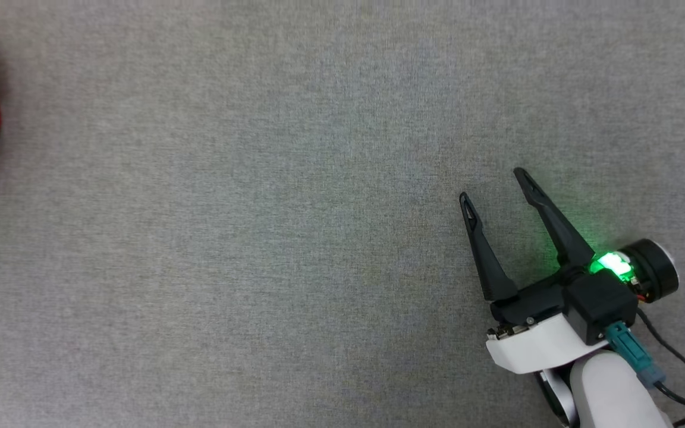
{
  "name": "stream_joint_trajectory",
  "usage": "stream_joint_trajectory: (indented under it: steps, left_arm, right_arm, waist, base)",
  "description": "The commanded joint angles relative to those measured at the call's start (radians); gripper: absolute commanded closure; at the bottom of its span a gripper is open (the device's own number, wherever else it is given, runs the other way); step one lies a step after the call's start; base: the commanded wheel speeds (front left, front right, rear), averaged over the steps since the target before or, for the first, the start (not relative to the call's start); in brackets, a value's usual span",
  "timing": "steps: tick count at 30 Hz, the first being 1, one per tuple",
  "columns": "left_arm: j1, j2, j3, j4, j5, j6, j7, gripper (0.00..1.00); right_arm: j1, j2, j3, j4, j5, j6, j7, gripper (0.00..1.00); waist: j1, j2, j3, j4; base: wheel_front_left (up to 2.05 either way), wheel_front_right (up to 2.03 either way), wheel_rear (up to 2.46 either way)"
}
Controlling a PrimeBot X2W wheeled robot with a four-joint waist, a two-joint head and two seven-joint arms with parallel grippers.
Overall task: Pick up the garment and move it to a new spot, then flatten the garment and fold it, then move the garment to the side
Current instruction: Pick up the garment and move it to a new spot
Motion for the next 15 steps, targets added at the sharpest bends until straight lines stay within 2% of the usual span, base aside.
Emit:
stream_joint_trajectory:
  steps: [1, 6, 10, 15]
  left_arm:
    - [0.025, 0.018, -0.023, -0.029, -0.009, -0.001, -0.027, 1.0]
    - [0.079, 0.036, -0.102, -0.139, -0.069, -0.001, -0.12, 1.0]
    - [0.105, 0.051, -0.159, -0.208, -0.082, -0.001, -0.15, 1.0]
    - [0.154, 0.024, -0.262, -0.309, -0.092, -0.001, -0.178, 1.0]
  right_arm:
    - [0.001, -0.001, 0.004, 0.012, 0.014, -0.001, -0.006, 0.0]
    - [0.018, 0.0, 0.002, 0.048, 0.049, -0.001, -0.012, 0.0]
    - [0.024, 0.0, 0.003, 0.069, 0.068, -0.001, -0.012, 0.0]
    - [0.038, 0.0, -0.011, 0.087, 0.095, -0.001, -0.014, 0.0]
  waist:
    - [-0.0001, 0.0, -0.041, 0.0]
    - [-0.0001, 0.0, -0.135, -0.014]
    - [-0.0001, 0.0, -0.192, -0.032]
    - [-0.0001, 0.0, -0.283, -0.068]
  base:
    - [0.0, 0.0, 0.0]
    - [0.0, 0.0, 0.0]
    - [0.0, 0.0, 0.0]
    - [0.0, 0.0, 0.0]
